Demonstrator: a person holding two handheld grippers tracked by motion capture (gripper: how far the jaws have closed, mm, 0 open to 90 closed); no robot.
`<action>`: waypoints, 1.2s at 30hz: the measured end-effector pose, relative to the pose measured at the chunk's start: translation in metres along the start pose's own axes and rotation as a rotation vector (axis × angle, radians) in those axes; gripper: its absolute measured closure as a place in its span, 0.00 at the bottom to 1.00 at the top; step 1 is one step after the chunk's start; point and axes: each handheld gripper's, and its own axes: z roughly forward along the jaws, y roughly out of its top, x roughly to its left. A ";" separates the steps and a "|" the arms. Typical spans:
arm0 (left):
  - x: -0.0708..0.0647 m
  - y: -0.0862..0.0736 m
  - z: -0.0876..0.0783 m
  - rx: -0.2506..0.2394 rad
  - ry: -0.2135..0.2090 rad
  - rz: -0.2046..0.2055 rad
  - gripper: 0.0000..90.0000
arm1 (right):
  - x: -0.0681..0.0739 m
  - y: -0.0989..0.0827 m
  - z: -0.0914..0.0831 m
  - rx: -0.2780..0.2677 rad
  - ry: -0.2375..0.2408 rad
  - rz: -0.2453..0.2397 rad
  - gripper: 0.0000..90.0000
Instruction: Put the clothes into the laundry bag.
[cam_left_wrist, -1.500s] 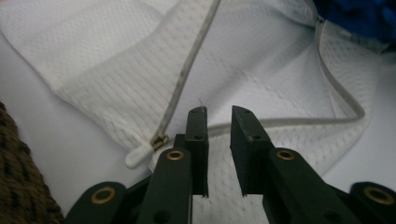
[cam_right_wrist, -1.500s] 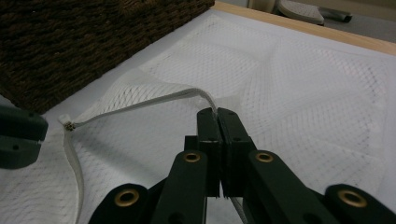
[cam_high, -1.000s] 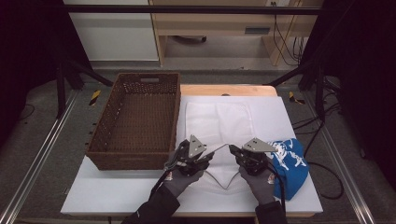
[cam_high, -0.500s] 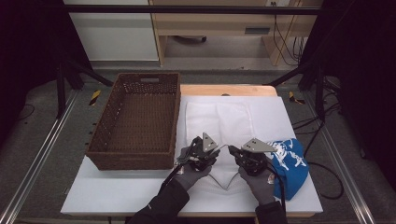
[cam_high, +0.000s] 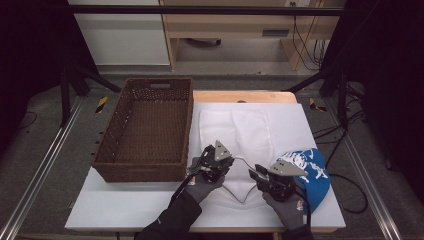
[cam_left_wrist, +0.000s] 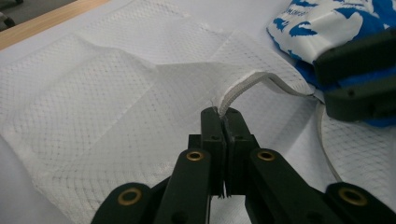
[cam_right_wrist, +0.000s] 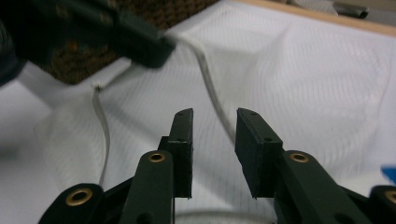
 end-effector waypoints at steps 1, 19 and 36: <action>0.000 0.000 0.000 -0.005 -0.007 -0.007 0.98 | 0.000 -0.005 -0.001 0.014 0.004 0.007 0.77; -0.002 0.002 -0.008 -0.038 -0.029 -0.039 0.98 | -0.034 -0.009 -0.040 0.010 -0.213 0.066 0.44; -0.003 0.000 -0.009 -0.038 -0.034 -0.046 0.99 | -0.060 -0.045 -0.004 0.209 -0.401 0.068 0.88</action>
